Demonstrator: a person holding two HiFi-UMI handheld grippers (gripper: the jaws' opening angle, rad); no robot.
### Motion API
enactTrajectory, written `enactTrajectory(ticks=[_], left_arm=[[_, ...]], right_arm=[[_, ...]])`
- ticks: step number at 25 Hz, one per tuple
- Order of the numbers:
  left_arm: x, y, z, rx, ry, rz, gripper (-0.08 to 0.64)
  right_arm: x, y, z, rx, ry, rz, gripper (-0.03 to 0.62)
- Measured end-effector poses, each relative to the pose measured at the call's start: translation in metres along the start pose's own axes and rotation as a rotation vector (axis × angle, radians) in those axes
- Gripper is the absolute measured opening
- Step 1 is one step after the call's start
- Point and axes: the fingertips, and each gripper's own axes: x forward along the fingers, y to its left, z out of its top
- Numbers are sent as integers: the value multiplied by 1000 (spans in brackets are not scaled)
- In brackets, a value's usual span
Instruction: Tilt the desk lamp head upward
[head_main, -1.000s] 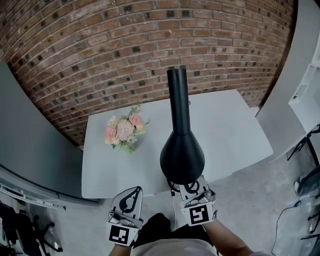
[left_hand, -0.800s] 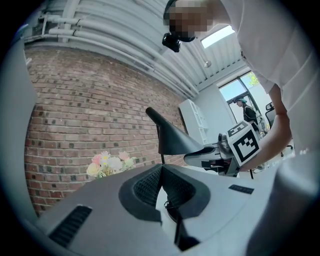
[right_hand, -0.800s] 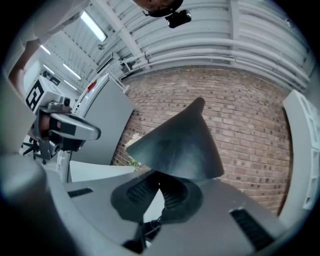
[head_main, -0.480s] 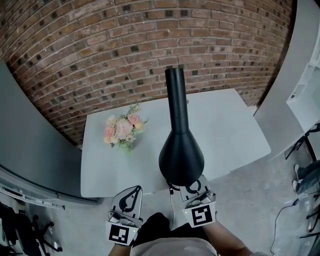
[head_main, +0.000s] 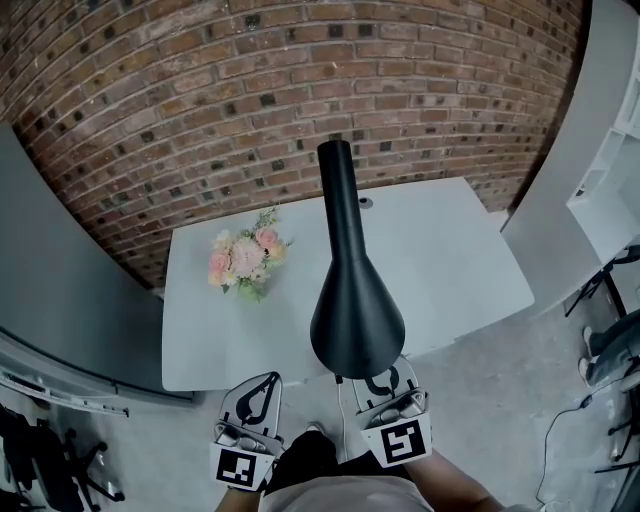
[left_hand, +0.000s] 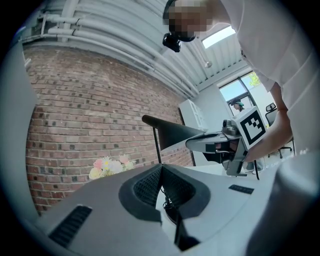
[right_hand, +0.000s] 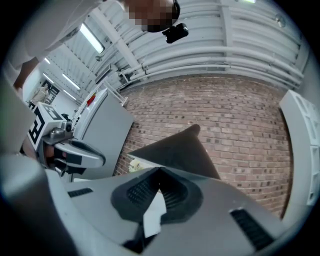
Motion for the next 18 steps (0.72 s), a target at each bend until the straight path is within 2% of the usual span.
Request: enactTrajectory(ticks=[3, 7, 11, 18], left_arm=[[-2, -3, 3, -2, -2, -4, 8], [-8, -6, 9, -2, -3, -7, 8], [-10, -6, 19, -1, 1, -2, 8], [-16, -8, 33, -17, -12, 7, 8]], right_arm=[[-7, -5, 7, 77, -16, -41, 17], [-14, -5, 21, 88, -30, -46, 17], [-17, -5, 42, 70, -43, -33, 17], [-15, 0, 70, -33, -31, 29, 17]])
